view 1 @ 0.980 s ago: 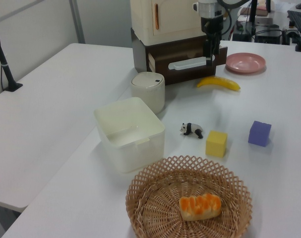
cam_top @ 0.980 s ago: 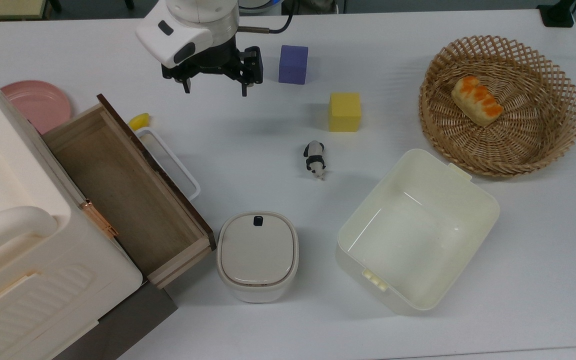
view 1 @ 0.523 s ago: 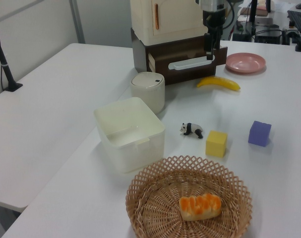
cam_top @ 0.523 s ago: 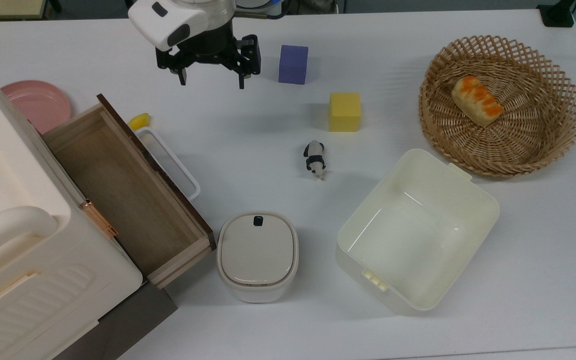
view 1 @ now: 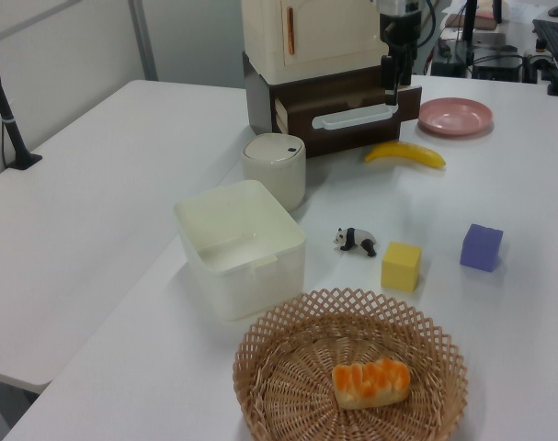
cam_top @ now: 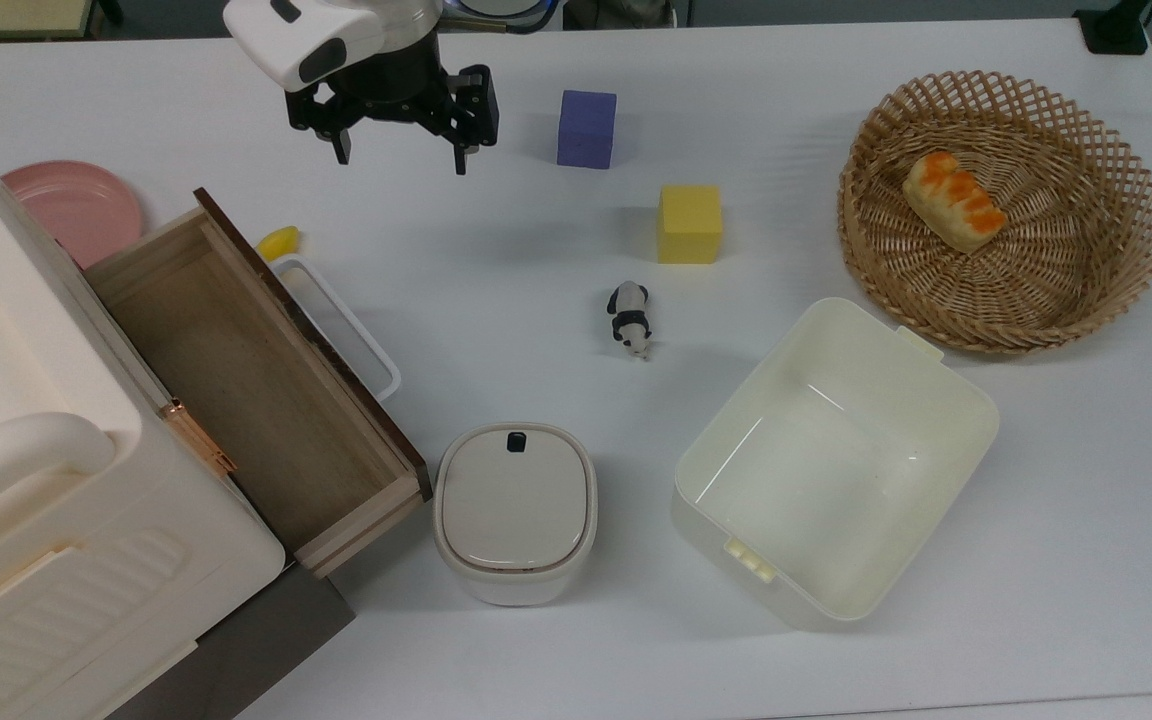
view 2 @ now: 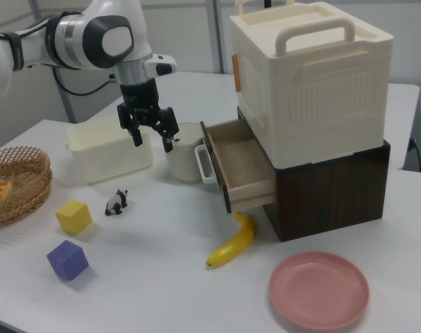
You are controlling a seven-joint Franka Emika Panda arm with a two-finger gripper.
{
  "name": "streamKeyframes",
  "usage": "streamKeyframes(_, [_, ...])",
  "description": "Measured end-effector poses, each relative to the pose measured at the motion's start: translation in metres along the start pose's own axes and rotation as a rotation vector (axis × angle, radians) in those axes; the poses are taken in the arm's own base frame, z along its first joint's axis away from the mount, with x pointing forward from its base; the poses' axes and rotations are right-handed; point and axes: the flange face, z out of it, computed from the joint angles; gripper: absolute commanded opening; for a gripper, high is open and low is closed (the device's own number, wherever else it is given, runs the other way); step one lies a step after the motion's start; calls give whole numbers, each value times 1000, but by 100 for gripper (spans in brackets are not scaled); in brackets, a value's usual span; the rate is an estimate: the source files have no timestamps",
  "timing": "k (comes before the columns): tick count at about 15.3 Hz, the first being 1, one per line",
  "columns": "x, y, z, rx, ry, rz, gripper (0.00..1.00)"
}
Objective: Open the drawer
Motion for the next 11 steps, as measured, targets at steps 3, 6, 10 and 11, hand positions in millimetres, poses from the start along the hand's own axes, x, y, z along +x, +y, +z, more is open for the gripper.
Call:
streamKeyframes(3, [-1,0,-3,0,4,1,100])
streamKeyframes(6, [-1,0,-3,-1,5,0,100])
streamKeyframes(10, [-3,0,-1,-1,-15,-1,100])
streamKeyframes(11, [-3,0,-1,-1,-16,-1,100])
